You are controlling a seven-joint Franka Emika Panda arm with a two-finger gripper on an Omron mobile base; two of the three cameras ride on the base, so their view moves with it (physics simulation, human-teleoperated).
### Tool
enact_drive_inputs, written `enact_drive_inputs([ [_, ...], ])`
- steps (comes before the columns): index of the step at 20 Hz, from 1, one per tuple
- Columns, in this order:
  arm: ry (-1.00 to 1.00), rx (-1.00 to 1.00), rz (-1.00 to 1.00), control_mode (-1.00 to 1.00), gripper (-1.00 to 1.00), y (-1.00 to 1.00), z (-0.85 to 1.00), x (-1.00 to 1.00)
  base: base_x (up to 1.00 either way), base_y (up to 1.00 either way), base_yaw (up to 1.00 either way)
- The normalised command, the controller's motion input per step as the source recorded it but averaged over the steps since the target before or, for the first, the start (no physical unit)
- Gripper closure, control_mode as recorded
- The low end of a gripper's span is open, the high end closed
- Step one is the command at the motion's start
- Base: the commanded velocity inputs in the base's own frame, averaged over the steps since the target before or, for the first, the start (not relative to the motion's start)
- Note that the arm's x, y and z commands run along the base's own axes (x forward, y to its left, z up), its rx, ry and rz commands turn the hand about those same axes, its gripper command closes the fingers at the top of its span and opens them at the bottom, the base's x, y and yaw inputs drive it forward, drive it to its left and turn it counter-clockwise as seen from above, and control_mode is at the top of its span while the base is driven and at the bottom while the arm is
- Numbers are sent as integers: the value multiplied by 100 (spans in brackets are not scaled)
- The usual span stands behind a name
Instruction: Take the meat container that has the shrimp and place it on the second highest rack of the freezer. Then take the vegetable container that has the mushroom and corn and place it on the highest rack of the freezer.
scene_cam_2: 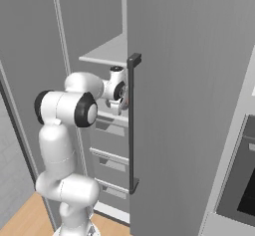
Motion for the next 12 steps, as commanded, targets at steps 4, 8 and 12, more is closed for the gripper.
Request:
enact_drive_inputs([
  [4, -7, 9, 4, -100, -100, -13, 42, -52, 0, 0, 0],
  [8, -6, 9, 6, -100, -100, 0, 54, -36, 0, 0, 0],
  [12, 0, 1, 13, -100, -100, 0, 44, -80, 0, 0, 0],
])
